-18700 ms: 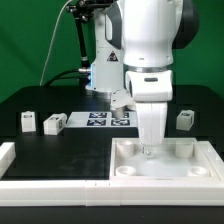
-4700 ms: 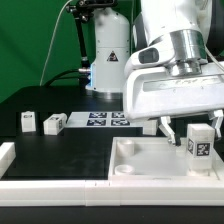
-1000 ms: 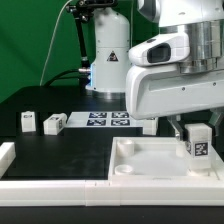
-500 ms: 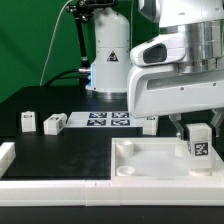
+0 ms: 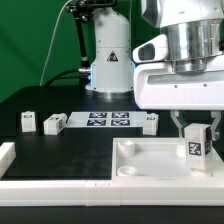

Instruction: Assemble one leg

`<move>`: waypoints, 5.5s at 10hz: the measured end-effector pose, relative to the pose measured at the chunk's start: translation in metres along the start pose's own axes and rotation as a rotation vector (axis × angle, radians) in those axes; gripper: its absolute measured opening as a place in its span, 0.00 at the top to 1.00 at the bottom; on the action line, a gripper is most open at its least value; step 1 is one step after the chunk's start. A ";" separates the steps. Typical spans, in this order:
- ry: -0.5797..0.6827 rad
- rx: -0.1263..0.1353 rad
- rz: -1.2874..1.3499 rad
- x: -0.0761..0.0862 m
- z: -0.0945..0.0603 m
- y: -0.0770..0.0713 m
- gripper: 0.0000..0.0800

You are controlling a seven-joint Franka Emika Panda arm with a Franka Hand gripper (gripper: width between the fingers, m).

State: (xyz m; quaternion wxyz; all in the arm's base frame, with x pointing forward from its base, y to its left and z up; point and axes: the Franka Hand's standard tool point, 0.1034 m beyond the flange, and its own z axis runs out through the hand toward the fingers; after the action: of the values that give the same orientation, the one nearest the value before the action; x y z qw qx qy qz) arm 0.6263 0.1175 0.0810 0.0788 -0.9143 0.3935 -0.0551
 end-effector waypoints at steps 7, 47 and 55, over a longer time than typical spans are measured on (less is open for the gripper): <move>-0.002 0.016 -0.003 -0.005 0.000 -0.005 0.24; 0.027 -0.006 -0.846 0.003 0.005 -0.008 0.19; 0.040 -0.014 -0.983 0.005 0.005 -0.007 0.64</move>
Offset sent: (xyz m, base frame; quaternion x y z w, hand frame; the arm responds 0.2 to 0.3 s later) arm 0.0000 0.0000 0.0000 0.0000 0.0000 0.0799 0.9968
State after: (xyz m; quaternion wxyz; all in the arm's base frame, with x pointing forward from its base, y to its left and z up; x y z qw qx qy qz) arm 0.6354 0.1193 0.0779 0.0295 -0.9910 -0.0827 -0.1008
